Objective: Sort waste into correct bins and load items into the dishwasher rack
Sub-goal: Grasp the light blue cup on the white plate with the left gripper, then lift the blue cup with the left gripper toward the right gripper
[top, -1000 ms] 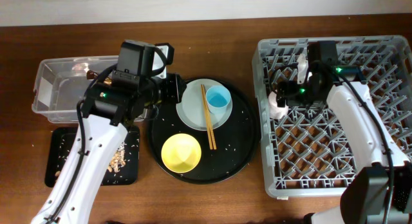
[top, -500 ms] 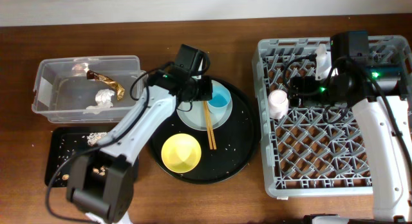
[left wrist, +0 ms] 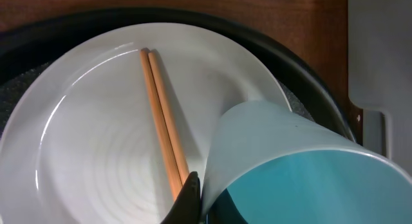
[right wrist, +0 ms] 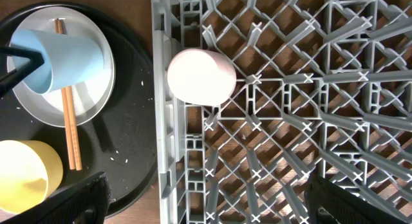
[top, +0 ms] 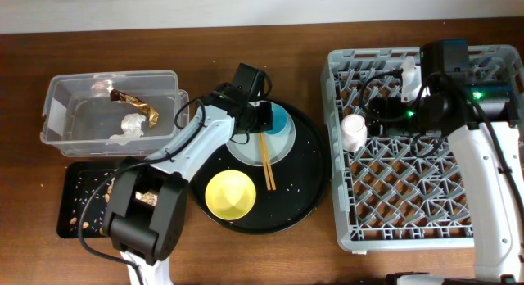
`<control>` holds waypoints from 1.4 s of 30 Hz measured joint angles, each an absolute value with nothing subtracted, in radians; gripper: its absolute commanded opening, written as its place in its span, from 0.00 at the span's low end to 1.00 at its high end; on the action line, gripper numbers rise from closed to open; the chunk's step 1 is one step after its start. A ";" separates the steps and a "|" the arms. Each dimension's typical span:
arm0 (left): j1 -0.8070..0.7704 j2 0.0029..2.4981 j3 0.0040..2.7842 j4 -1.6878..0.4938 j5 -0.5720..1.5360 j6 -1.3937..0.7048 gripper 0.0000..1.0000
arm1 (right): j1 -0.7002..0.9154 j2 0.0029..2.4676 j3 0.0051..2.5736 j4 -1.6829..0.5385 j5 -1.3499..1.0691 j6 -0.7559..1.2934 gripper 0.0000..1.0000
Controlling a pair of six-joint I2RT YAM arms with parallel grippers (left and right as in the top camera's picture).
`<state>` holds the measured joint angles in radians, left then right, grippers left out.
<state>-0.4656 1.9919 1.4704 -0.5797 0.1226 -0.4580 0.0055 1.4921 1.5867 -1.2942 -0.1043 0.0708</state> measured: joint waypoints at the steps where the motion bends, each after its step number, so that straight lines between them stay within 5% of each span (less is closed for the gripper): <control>1: -0.466 1.992 1.475 -0.582 0.122 -0.458 0.00 | 0.006 1.492 1.587 -1.294 -0.104 0.066 0.95; 10: -0.410 1.890 1.617 -0.696 0.338 -0.452 0.00 | -0.028 1.492 1.587 -1.295 -0.168 0.007 0.96; 19: -0.196 1.743 1.670 -0.685 1.076 -0.390 0.00 | -0.036 1.491 1.587 -1.293 -0.913 -0.389 0.98; 26: -0.194 1.745 1.670 -0.643 1.392 -0.368 0.00 | -0.036 1.491 1.587 -1.255 -1.207 -0.533 0.98; 42: -0.325 1.745 1.670 -0.596 1.443 -0.362 0.00 | -0.008 1.490 1.587 -1.218 -1.402 -0.562 1.00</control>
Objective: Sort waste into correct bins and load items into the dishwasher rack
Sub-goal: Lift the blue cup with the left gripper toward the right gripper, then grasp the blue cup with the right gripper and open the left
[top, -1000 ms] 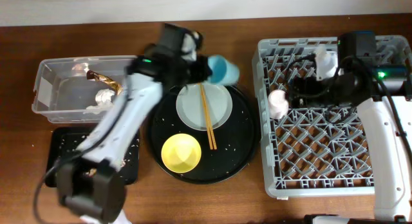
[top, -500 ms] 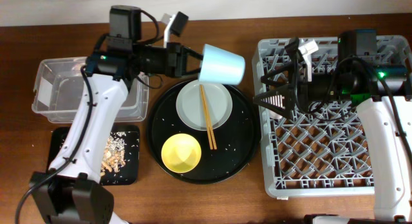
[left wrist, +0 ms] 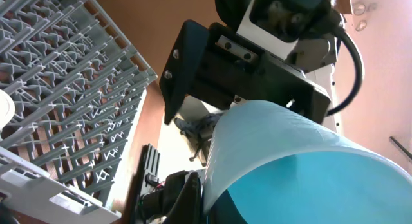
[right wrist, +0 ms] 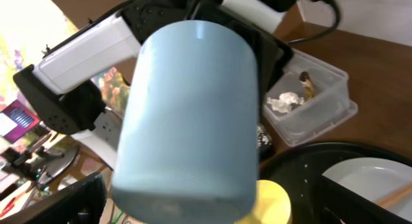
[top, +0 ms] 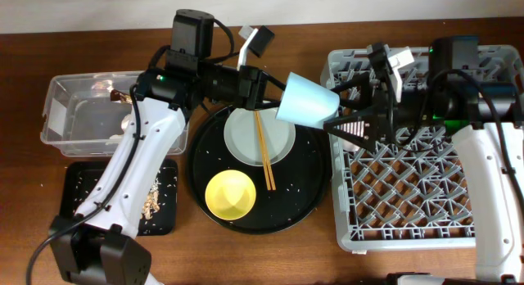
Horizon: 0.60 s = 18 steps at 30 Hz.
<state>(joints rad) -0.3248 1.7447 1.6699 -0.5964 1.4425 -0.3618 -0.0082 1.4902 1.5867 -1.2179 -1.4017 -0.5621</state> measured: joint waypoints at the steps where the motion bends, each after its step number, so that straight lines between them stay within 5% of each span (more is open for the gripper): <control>1: -0.327 1.745 1.670 -0.596 1.440 -0.362 0.00 | 0.008 1.490 1.587 -1.216 -1.406 -0.562 0.97; 10: -0.337 1.745 1.670 -0.594 1.436 -0.362 0.00 | 0.049 1.490 1.587 -1.186 -1.414 -0.571 0.83; 18: -0.337 1.745 1.670 -0.593 1.439 -0.357 0.01 | 0.047 1.490 1.587 -1.136 -1.410 -0.566 0.59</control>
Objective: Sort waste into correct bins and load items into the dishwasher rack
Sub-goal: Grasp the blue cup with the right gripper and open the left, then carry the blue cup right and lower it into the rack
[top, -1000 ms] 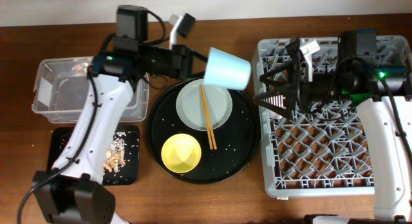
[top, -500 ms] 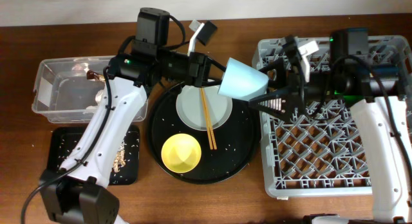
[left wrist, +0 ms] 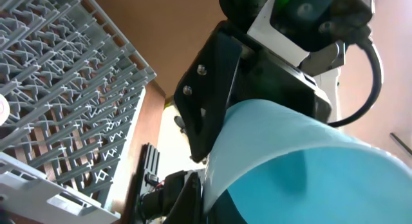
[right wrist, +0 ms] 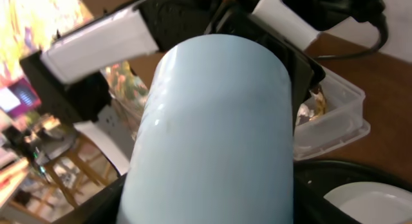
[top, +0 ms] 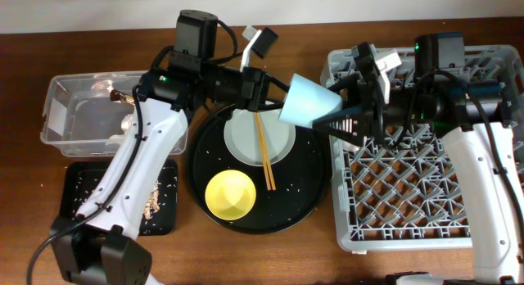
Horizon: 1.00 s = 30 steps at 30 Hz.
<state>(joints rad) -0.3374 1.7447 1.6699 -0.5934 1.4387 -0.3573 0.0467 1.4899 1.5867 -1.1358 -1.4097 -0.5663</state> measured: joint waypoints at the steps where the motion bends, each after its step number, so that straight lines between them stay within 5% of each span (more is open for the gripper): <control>1: -0.337 1.745 1.670 -0.593 1.437 -0.355 0.02 | 0.046 1.490 1.587 -1.135 -1.408 -0.563 0.59; 11: -0.339 1.745 1.670 -0.684 1.428 -0.322 0.12 | 0.014 1.489 1.587 -1.028 -1.420 -0.523 0.58; 18: -0.336 1.745 1.671 -0.749 1.335 -0.261 0.40 | -0.040 1.489 1.587 -1.011 -1.415 -0.472 0.56; 22: -0.307 1.745 1.671 -0.752 1.242 -0.249 0.41 | -0.040 1.489 1.587 -1.032 -1.380 -0.470 0.55; 30: -0.216 1.745 1.672 -0.933 0.939 -0.247 0.42 | -0.039 1.489 1.587 -1.069 -0.822 -0.283 0.52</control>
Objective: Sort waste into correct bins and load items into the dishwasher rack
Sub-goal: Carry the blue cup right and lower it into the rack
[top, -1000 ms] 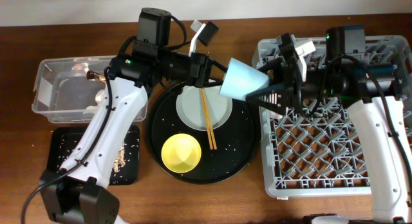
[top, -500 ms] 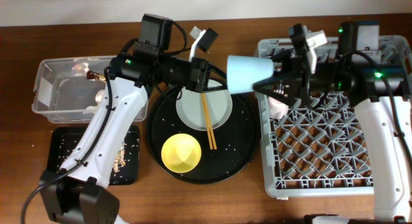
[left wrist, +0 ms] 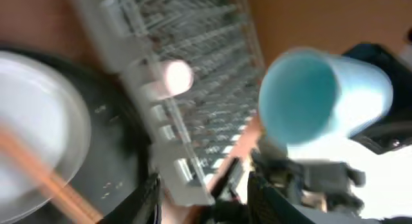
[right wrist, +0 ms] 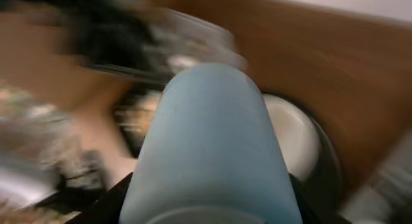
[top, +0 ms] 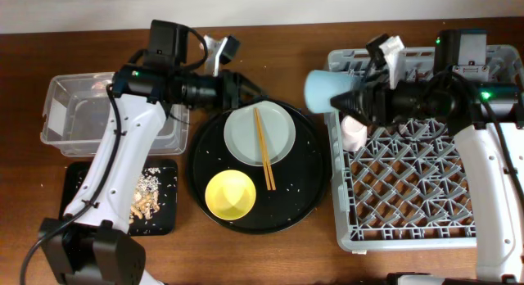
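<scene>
A light blue cup (top: 326, 88) lies sideways in the air over the left edge of the grey dishwasher rack (top: 409, 203). My right gripper (top: 350, 97) is shut on its base. The cup (right wrist: 212, 134) fills the blurred right wrist view. My left gripper (top: 237, 82) stands open and empty over the far rim of the black tray, apart from the cup (left wrist: 318, 95). A pinkish-white cup (top: 354, 131) sits in the rack. On the tray, chopsticks (top: 262, 150) lie across a white plate (top: 241, 137) beside a yellow bowl (top: 229, 195).
A clear bin (top: 57, 113) with wrappers stands at the far left. In front of it lies a black tray (top: 78, 174) of food scraps. The round black tray (top: 307, 195) fills the middle, close against the rack.
My left gripper has let go of the blue cup, opened and drawn back to the left. The right gripper now holds the cup alone and has moved it right, to the rack's edge.
At first my left gripper was shut on the blue cup's rim on the plate, and the right gripper was open over the rack. Then the cup was held up between the arms. Then the right jaws were round its base. Now the right gripper alone holds it.
</scene>
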`<control>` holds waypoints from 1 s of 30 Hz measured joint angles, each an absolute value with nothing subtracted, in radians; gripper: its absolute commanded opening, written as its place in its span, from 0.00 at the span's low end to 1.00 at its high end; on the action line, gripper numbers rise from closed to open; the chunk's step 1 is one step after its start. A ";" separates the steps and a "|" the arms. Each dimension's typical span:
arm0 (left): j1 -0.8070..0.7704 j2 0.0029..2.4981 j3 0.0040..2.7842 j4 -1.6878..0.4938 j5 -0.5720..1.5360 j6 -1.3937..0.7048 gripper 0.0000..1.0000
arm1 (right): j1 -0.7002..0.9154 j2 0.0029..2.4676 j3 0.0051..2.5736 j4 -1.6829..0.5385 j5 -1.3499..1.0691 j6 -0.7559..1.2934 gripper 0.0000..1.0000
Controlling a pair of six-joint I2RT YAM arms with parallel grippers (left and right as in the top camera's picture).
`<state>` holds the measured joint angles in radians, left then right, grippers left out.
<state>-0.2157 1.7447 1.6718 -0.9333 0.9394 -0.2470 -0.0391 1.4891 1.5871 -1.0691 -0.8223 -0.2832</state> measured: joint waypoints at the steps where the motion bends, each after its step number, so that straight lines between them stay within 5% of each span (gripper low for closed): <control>1: -0.217 1.745 1.671 -0.962 0.894 -0.246 0.41 | -0.039 1.489 1.587 -1.069 -0.745 -0.252 0.52; 11: -0.276 1.745 1.671 -1.066 0.524 -0.246 0.41 | -0.040 1.499 1.587 -1.069 -0.077 -0.046 0.52; 30: -0.322 1.745 1.671 -1.070 0.428 -0.246 0.41 | -0.039 1.784 1.587 -0.850 0.015 -0.027 0.53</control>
